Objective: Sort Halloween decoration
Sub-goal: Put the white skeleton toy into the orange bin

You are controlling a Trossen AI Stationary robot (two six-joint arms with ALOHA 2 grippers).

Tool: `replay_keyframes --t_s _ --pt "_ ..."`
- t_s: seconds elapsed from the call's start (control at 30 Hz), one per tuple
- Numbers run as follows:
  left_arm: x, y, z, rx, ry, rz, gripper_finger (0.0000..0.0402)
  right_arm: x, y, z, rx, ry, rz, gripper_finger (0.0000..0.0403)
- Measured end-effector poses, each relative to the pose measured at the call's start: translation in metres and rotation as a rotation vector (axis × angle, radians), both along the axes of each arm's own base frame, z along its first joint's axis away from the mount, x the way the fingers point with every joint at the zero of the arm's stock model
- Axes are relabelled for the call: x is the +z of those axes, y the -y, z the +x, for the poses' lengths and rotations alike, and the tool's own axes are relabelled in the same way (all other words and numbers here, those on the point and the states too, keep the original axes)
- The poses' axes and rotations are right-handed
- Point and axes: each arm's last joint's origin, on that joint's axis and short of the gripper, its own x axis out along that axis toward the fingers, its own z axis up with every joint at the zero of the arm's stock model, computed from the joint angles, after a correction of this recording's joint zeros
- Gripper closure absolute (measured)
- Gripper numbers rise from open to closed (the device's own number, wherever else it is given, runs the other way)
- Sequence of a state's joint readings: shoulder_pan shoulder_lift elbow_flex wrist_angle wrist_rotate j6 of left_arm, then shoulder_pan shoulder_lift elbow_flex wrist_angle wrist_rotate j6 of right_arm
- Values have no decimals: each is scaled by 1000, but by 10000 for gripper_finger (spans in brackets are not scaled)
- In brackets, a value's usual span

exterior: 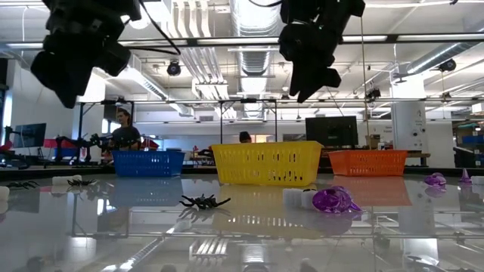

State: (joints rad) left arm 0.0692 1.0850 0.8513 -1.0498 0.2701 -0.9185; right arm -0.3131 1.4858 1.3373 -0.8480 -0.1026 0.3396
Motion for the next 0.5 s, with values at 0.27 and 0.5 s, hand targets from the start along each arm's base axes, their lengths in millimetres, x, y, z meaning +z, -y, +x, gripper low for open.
replay_keyframes --t_s 0.27,0.5 --pt "-10 42 4 81 -64 1 253 -1 6 -3 -6 -12 -5 245" --pt "-18 76 6 199 -128 17 253 -1 6 -3 28 -15 -23 245"
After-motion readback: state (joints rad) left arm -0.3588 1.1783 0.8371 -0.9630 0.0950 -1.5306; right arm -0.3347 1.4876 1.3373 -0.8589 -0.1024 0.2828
